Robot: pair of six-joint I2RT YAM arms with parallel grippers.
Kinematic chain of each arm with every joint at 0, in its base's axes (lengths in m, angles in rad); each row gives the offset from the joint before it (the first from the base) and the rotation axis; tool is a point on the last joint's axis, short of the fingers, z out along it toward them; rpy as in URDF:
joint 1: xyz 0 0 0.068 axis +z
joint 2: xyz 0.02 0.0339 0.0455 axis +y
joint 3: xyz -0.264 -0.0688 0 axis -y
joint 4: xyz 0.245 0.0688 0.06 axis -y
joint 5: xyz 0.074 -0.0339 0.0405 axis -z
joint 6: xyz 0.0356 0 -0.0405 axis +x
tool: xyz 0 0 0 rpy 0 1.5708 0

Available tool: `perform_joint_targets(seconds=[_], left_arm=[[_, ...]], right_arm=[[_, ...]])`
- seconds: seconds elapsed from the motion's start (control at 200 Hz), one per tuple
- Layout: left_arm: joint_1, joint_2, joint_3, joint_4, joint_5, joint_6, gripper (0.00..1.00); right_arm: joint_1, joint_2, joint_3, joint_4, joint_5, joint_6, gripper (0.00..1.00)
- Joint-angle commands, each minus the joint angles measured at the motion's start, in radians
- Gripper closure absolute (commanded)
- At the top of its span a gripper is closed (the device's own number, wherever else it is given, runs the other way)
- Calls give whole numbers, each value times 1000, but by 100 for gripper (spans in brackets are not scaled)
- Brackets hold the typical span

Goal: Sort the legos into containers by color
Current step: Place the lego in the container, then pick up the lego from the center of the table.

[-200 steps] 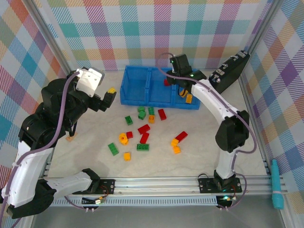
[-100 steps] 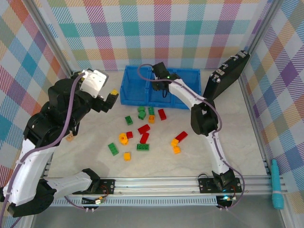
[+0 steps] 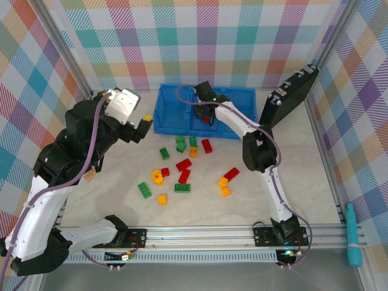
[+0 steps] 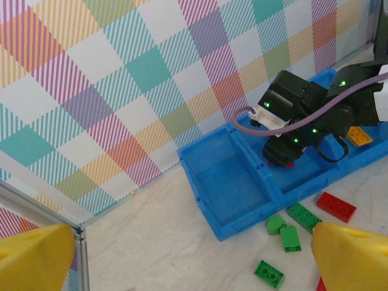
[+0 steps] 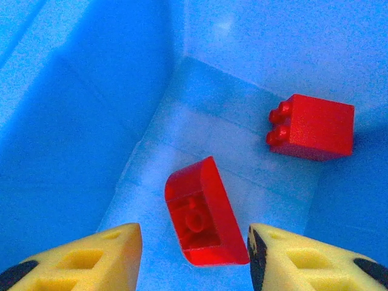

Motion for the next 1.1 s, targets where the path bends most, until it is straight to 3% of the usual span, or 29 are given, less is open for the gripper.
perform_joint_targets(seconds=[0.0,0.275,0.425,0.73,0.855,1.095], left_arm=[[-11,-10,5,22,11,5,0],[-11,-19,25,9,23,-5,0],[-11,-19,33,3,37,-14,0],[-10,-22,19,11,52,-19,0],[-10,-14,22,7,57,-21,0],[-11,-11,16,10,51,-15,0]], right_arm=[[16,-137,-59,-14,-24,-9,49],[57,-462,-451,-1,-88,38,45],[83,-542,-618,5,-107,66,40],[127,-550,-793,38,-64,151,32],[127,-508,-793,51,-33,157,25],[127,-386,-723,56,-22,139,21]])
